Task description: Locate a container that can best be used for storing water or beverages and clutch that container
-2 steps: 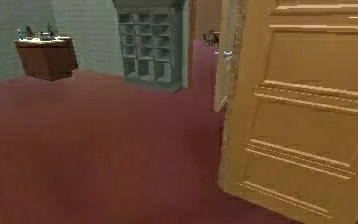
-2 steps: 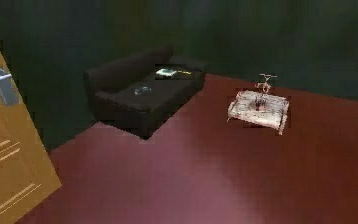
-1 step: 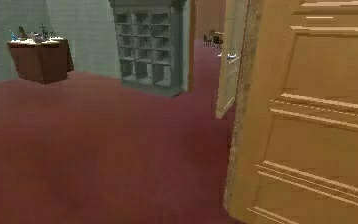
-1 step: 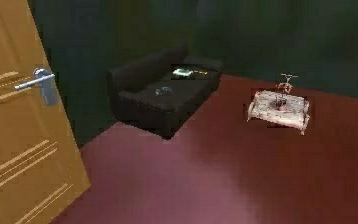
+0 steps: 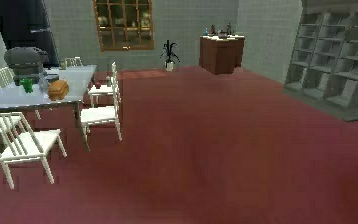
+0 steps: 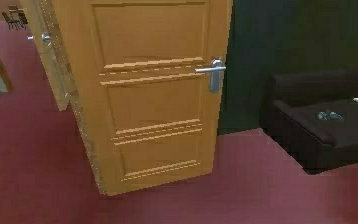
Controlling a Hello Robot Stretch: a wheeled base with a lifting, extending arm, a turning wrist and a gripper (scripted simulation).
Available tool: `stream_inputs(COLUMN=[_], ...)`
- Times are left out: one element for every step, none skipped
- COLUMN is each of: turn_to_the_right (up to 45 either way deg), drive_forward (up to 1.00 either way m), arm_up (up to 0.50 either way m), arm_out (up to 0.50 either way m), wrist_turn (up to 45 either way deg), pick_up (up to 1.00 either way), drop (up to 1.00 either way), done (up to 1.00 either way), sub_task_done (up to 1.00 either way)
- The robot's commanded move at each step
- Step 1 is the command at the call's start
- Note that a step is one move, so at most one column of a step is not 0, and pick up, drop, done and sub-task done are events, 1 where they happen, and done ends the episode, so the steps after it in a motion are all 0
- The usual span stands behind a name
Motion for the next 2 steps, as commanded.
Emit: stream_inputs(turn_to_the_right=[-18.0,0.0], drive_forward=[0.00,1.00], arm_up=[0.00,0.00], arm_out=[0.00,0.00], wrist_turn=[0.0,0.0], pick_up=[0.00,0.00], drop=[0.00,0.00], done=[0.00,0.00], sub_task_done=[0.00,0.00])
